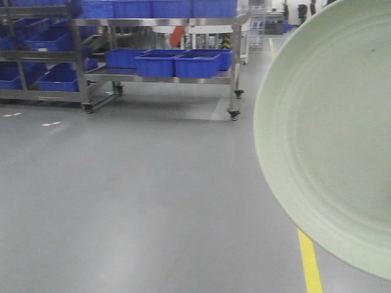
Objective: Place green plate on second shelf with right arm
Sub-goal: 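Drive the base across the floor carrying the plate in the right gripper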
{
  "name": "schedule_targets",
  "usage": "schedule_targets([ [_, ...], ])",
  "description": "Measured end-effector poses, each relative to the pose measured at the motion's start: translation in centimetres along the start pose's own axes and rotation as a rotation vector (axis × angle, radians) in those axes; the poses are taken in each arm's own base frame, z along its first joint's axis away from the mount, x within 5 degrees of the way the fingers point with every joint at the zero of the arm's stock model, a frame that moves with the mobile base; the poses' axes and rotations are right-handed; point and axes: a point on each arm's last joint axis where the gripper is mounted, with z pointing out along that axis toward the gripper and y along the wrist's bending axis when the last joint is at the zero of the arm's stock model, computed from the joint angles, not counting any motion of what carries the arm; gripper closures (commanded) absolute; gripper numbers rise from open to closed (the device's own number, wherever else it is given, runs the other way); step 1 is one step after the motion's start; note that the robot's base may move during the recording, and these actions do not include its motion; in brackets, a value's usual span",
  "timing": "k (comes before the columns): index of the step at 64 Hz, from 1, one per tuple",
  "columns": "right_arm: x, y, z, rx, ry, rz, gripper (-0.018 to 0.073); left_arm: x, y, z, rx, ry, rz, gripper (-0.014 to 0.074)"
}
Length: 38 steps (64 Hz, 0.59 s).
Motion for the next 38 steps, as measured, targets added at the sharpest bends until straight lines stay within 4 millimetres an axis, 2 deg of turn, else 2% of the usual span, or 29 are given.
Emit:
schedule_targets([
  [38, 0.00, 0.00, 0.00, 0.000, 0.000, 0.000, 0.0508, 0.00, 0.00, 0.00, 0.000, 0.000, 0.000, 0.0466],
])
